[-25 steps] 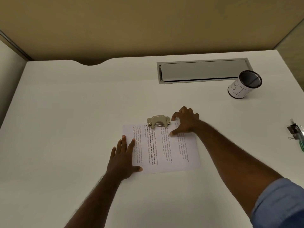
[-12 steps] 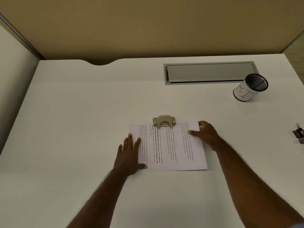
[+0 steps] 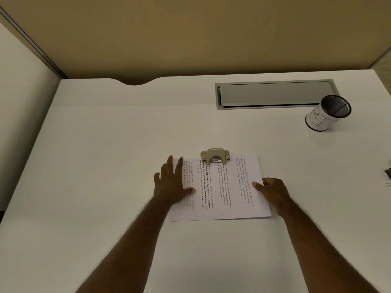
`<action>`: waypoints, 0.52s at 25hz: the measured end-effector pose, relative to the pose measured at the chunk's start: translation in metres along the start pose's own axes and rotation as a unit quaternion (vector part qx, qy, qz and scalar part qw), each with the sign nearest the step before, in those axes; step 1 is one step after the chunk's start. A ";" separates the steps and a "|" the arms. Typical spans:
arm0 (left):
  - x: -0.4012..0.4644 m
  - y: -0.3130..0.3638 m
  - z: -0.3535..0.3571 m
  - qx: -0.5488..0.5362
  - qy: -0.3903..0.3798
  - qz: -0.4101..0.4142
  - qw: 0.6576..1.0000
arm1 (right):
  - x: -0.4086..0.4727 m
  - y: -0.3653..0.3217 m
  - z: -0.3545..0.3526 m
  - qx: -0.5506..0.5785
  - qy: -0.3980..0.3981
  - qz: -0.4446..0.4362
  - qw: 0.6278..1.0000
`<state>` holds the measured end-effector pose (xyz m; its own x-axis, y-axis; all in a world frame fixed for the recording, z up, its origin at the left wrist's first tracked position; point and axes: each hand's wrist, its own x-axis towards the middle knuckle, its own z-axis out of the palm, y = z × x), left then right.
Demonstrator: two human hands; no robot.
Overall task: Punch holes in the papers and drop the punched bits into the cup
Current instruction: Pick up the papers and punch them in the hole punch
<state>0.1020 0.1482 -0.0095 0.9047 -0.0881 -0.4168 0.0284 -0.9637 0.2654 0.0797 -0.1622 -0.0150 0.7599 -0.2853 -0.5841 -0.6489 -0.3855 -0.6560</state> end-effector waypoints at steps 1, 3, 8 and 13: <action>0.015 0.001 -0.010 0.013 0.006 0.002 1.000 | 0.001 0.001 -0.001 0.005 -0.005 0.002 1.000; 0.043 0.001 -0.027 0.038 -0.012 0.018 0.999 | 0.001 0.004 -0.002 0.028 -0.011 0.012 0.999; 0.065 0.000 -0.031 -0.001 -0.023 0.041 0.999 | 0.001 0.005 -0.004 0.066 -0.018 0.034 0.997; 0.059 -0.012 -0.036 -0.140 -0.049 0.021 0.989 | -0.002 0.005 -0.004 0.091 -0.024 0.050 0.994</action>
<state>0.1704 0.1638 -0.0063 0.8621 -0.1636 -0.4797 0.1216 -0.8521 0.5091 0.0751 -0.1670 -0.0146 0.6916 -0.2701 -0.6699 -0.7204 -0.1909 -0.6668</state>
